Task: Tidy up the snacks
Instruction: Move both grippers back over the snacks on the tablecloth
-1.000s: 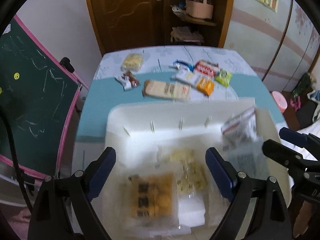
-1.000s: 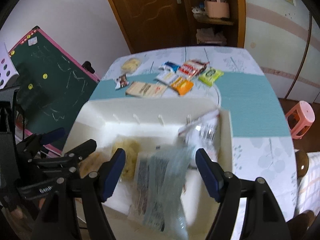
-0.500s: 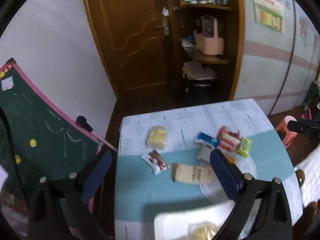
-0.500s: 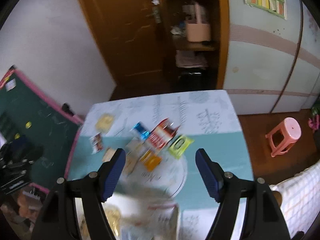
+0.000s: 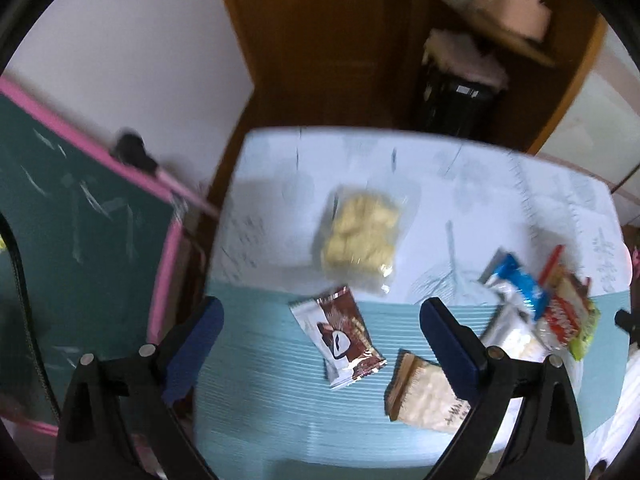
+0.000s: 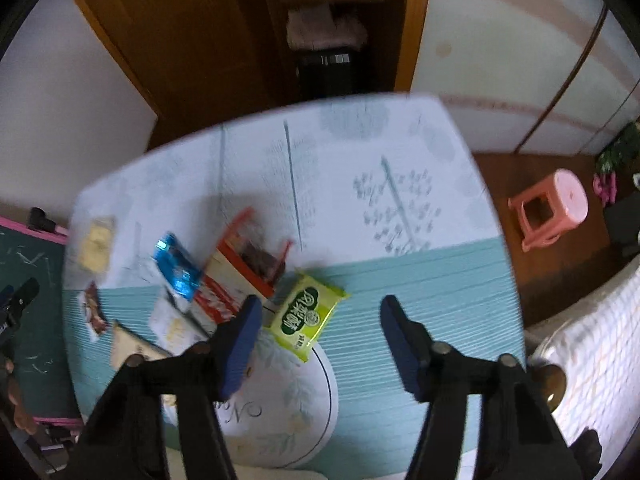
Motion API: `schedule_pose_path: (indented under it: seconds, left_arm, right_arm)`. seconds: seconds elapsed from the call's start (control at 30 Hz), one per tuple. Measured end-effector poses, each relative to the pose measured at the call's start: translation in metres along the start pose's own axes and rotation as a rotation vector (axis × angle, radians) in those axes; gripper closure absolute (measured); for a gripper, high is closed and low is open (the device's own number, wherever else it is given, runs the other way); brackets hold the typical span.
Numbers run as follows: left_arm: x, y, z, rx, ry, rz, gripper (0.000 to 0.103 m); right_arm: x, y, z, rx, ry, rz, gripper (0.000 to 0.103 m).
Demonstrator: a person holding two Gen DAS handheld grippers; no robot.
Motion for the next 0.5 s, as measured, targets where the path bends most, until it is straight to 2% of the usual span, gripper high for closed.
schedule_pose_path:
  seconds: [0.07, 0.2, 0.4, 0.5]
  left_arm:
    - [0.024, 0.003, 0.008, -0.006, -0.049, 0.005, 0.004]
    - [0.055, 0.007, 0.020, -0.006, -0.111, 0.000, 0.005]
    - [0.076, 0.015, 0.025, 0.001, -0.158, 0.002, 0.006]
    - [0.081, 0.015, 0.031, 0.000, -0.179, 0.008, 0.009]
  right_arm:
    - [0.022, 0.000, 0.003, 0.028, -0.051, -0.016, 0.050]
    - [0.042, -0.008, 0.006, 0.048, -0.097, -0.057, 0.050]
    - [0.053, -0.020, 0.012, 0.000, -0.104, -0.014, 0.050]
    - [0.055, -0.020, 0.016, -0.007, -0.106, -0.001, 0.054]
Point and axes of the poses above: each gripper's, at about its wrist camera, not at the fingertips, and x roughly the way its jaws point, y to its right, z to its underside, the point moved 7 cm from there along x, roughly the way its jaws point, and after that the axes turned 5 degrees about x, right-handed, at the moved point
